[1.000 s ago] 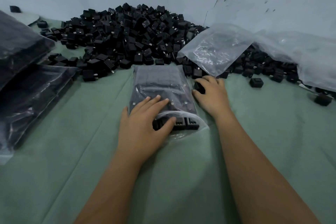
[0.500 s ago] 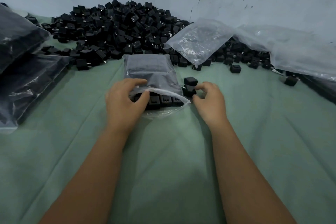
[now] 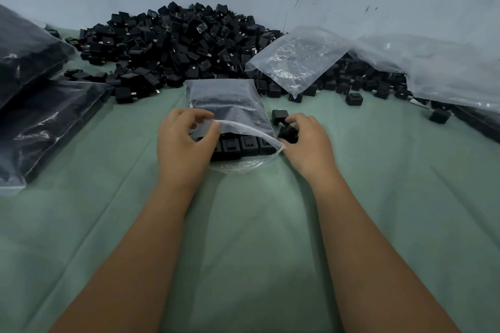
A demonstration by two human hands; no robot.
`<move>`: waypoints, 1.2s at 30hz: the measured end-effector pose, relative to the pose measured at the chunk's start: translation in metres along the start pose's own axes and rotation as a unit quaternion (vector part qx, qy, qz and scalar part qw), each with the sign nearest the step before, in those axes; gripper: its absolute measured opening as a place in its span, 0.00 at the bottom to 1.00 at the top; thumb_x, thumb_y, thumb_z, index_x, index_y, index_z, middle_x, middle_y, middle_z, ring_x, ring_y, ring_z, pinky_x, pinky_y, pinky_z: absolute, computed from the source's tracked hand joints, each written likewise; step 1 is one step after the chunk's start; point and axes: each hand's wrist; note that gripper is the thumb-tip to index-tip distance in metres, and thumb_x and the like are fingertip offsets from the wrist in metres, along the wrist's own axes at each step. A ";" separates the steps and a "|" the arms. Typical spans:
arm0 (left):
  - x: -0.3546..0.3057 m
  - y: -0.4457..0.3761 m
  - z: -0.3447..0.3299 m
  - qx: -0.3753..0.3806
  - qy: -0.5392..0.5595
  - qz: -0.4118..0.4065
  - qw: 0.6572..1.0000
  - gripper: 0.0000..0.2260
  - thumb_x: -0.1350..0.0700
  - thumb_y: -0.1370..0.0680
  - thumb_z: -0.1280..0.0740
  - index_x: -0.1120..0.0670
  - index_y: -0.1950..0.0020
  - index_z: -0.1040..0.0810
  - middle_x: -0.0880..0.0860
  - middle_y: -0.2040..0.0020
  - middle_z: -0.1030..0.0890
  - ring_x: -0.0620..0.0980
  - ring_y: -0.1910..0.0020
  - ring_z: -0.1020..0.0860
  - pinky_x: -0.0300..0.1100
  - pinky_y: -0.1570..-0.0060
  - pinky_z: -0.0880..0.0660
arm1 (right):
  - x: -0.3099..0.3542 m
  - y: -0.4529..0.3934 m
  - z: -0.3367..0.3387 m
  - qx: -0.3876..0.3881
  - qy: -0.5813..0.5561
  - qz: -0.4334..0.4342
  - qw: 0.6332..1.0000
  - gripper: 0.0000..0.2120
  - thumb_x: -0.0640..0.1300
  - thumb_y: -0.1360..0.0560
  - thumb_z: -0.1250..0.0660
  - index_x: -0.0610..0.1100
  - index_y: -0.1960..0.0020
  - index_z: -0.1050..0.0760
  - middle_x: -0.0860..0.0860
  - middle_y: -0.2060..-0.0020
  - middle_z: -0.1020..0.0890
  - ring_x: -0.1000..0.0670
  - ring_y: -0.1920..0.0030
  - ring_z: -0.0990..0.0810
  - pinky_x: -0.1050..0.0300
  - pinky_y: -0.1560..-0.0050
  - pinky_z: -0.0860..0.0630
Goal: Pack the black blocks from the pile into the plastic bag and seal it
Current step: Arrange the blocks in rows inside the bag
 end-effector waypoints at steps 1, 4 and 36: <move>0.001 -0.001 0.000 -0.005 -0.005 0.001 1.000 0.02 0.53 0.24 0.29 0.47 0.52 0.20 0.46 0.53 0.24 0.47 0.50 0.25 0.26 0.52 0.35 | 0.001 0.000 0.000 -0.019 -0.007 -0.008 1.000 0.17 0.43 0.27 0.30 0.47 0.39 0.25 0.50 0.47 0.25 0.49 0.45 0.25 0.61 0.49 0.31; 0.003 -0.004 -0.002 -0.004 -0.011 0.003 1.000 0.02 0.52 0.24 0.30 0.48 0.56 0.19 0.46 0.55 0.22 0.47 0.50 0.25 0.30 0.52 0.34 | 0.010 0.005 0.003 -0.108 -0.060 -0.020 0.992 0.15 0.44 0.25 0.35 0.43 0.39 0.25 0.51 0.48 0.26 0.53 0.50 0.26 0.61 0.50 0.30; 0.016 -0.037 0.016 -0.056 0.362 0.234 0.901 0.16 0.52 0.17 0.46 0.49 0.33 0.25 0.49 0.33 0.23 0.43 0.34 0.26 0.39 0.33 0.33 | 0.095 0.056 -0.026 0.032 -0.227 0.067 0.971 0.09 0.40 0.31 0.35 0.44 0.59 0.16 0.51 0.69 0.19 0.49 0.61 0.22 0.49 0.55 0.25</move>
Point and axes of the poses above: each hand's wrist, its own y-axis away from the middle knuckle, its own z-axis out of the back of the hand, x = y × z
